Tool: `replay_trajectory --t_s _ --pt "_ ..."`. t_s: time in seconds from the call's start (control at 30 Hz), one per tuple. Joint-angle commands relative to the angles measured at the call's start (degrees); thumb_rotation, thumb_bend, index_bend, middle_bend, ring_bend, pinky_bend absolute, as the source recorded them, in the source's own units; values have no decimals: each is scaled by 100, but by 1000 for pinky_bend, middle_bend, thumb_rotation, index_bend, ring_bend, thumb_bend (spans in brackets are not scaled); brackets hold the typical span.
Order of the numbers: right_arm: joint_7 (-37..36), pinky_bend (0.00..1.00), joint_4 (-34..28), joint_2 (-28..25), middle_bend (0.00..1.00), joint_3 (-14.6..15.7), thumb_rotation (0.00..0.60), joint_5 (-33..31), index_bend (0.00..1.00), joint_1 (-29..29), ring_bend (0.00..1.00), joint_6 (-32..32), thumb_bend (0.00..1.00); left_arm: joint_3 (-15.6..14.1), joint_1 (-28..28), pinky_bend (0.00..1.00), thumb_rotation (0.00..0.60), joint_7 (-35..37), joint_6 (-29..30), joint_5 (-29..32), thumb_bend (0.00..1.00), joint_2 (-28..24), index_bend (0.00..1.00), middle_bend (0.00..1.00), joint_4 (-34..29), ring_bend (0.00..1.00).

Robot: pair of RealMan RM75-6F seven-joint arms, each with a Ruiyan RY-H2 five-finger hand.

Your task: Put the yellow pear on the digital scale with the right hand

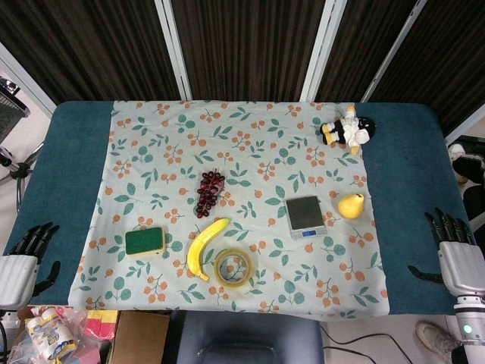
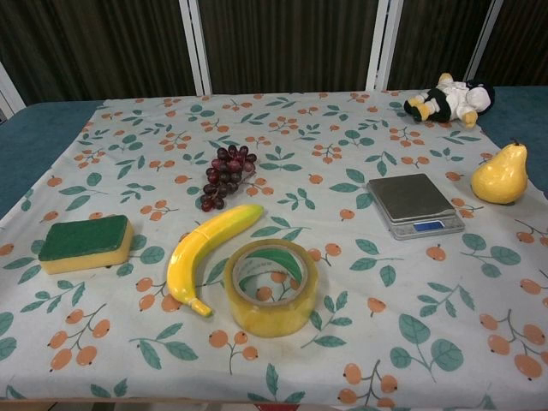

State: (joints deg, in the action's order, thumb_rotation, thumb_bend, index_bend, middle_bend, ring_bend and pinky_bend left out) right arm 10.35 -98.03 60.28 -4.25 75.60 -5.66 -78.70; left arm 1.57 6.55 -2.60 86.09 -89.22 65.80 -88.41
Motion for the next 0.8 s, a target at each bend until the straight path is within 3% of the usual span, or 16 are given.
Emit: replay_trajectory --t_s 0.03,0.23,0.47,0.8 --pt "15 134 6 11 34 -8 600 -10 8 -4 0 -2 156 17 20 363 600 -32 -33 29 438 5 120 92 -3 103" --pt "-91 134 106 93 34 -85 600 -2 8 -38 0 -33 156 -60 -47 363 600 -45 32 -42 438 -21 120 93 -33 103" --pt "-87 134 417 278 35 -298 600 -141 9 -469 0 487 157 26 30 365 600 -8 -68 61 437 -45 121 94 -55 103" --pt "-342 286 1470 1050 235 -664 600 -296 158 -1257 189 1236 169 -23 -30 365 600 17 95 -88 437 -60 132 94 -73 103"
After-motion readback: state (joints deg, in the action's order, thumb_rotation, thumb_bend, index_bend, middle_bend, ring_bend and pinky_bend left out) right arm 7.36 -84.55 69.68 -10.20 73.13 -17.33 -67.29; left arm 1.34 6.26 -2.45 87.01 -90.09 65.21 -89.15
